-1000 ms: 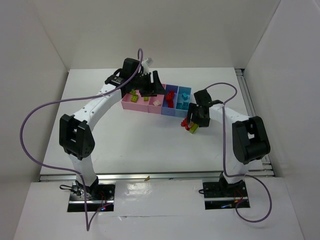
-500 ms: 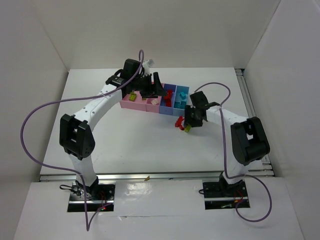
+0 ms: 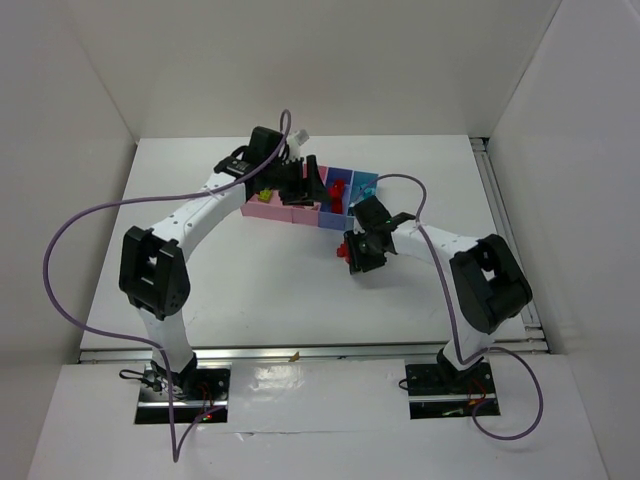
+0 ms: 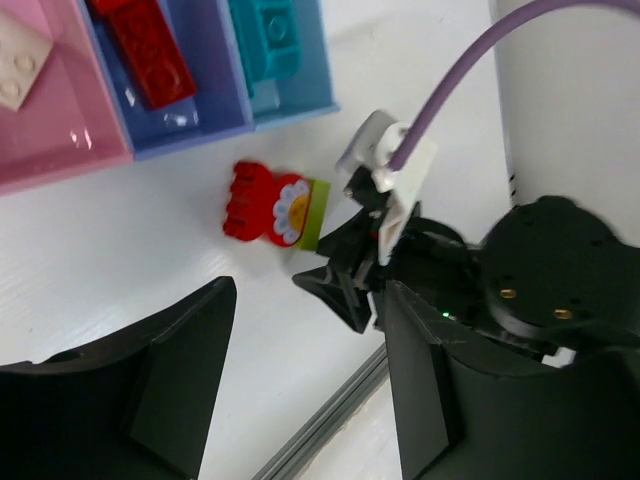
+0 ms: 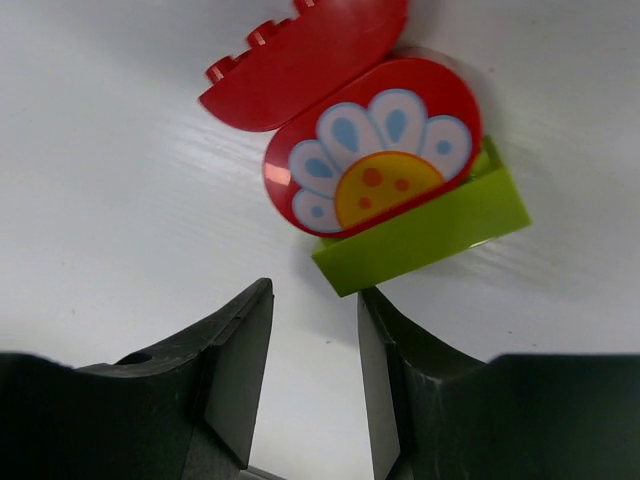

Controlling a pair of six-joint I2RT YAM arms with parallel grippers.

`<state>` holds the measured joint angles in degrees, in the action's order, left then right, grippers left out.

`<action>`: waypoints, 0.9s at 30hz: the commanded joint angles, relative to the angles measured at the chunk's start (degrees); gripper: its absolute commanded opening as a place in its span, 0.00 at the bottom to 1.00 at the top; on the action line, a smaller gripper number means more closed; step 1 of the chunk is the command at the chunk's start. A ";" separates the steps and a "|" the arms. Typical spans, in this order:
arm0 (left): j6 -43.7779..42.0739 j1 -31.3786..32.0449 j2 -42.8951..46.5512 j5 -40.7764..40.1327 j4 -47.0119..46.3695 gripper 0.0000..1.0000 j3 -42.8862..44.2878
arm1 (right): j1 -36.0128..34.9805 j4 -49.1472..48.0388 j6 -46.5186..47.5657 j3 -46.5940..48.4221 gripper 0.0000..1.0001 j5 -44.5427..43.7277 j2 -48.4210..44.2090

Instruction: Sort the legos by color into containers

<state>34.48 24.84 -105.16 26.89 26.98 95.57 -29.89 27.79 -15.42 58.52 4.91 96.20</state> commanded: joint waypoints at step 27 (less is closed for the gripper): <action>-9.00 10.23 -15.16 -8.61 -4.90 0.77 -4.16 | 12.39 6.13 -20.34 -6.22 0.50 -10.82 -19.12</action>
<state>24.58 35.22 -120.77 21.12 27.53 91.07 -18.92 30.04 -33.21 54.72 -7.40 77.58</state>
